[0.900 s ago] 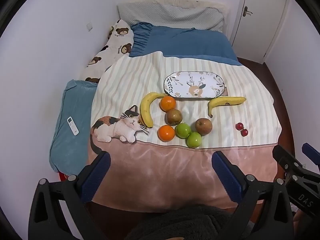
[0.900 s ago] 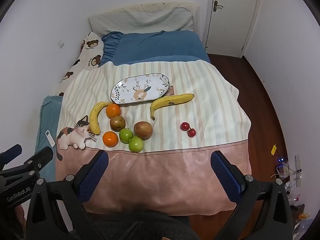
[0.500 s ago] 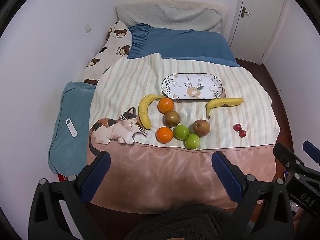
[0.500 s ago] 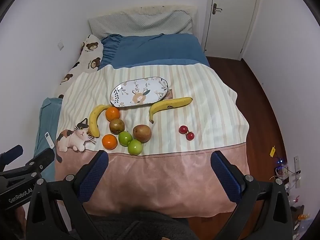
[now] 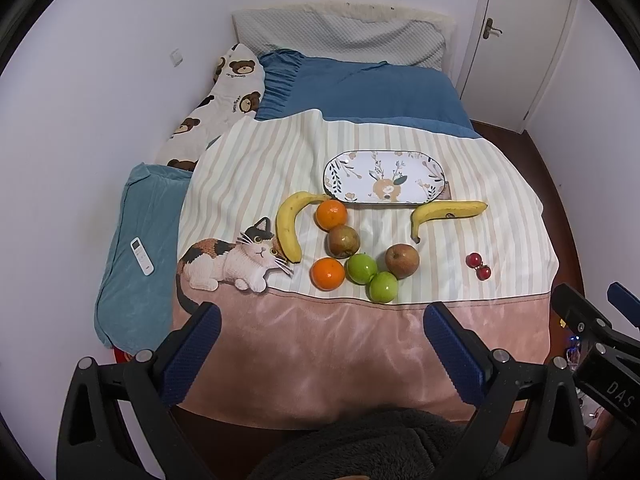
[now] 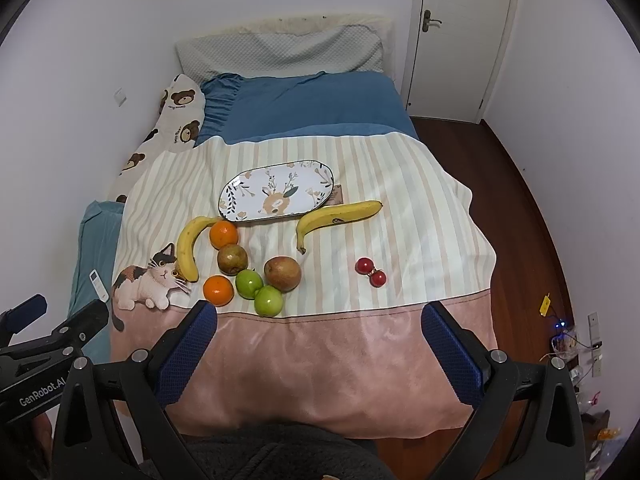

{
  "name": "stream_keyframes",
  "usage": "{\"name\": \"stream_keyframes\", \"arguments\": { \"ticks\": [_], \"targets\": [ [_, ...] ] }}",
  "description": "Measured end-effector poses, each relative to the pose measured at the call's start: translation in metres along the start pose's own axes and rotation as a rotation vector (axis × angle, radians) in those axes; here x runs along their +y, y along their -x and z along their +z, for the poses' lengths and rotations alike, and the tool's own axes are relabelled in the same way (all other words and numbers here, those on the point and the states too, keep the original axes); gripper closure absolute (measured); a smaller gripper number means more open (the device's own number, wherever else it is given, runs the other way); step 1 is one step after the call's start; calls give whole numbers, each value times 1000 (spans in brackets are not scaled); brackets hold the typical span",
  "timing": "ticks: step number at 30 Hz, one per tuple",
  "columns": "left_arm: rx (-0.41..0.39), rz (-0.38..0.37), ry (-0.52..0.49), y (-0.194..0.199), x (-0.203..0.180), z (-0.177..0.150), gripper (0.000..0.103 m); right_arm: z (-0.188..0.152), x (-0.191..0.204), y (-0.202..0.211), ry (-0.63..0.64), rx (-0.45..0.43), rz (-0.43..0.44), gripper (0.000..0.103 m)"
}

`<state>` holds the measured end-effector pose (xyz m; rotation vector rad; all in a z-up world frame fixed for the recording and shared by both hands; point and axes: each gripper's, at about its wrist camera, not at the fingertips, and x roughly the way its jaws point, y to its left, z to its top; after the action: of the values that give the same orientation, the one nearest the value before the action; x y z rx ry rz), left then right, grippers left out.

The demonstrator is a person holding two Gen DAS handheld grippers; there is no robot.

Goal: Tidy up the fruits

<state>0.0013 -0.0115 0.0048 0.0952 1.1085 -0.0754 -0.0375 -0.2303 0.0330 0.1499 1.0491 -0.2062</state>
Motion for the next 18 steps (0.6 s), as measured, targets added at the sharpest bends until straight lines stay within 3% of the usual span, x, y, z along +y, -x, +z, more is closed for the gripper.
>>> {"name": "stream_keyframes", "arguments": {
  "ticks": [18],
  "targets": [
    [-5,-3,4,3,2,12,0,7,0,0,2,3,11,0]
  ]
}}
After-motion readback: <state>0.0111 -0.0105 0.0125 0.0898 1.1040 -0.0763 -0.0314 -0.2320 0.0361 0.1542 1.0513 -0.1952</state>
